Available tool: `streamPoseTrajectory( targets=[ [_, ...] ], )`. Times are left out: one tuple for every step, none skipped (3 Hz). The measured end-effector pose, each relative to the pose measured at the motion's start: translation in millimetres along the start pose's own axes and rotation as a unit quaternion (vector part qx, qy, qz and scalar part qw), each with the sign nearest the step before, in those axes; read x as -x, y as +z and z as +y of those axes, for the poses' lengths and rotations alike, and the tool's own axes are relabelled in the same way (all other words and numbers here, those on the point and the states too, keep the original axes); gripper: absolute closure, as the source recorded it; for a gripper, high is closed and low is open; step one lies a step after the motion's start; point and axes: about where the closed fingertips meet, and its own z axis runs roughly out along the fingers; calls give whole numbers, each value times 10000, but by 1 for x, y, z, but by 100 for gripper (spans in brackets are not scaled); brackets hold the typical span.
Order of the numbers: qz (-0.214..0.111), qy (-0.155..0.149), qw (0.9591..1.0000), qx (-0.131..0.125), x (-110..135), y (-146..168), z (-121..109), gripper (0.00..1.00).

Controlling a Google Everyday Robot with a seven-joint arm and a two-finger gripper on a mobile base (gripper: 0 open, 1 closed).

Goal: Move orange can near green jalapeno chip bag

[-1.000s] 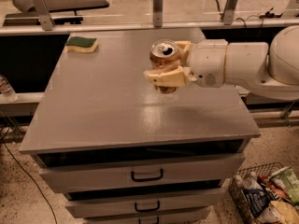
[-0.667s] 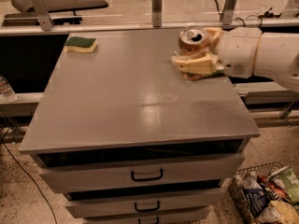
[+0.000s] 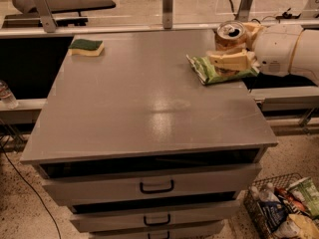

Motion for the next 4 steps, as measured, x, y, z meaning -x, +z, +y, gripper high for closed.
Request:
streamPoseTrajectory(
  targets=[
    [91,40,9998,-186,-7,-4,-8,100],
    [174,84,9974,-693,-27,-19,-41,100],
    [330,317,9915,-1217,-62,-30,-72,100],
    [444,587,9877,-1378,-86,-29,-79,100]
  ],
)
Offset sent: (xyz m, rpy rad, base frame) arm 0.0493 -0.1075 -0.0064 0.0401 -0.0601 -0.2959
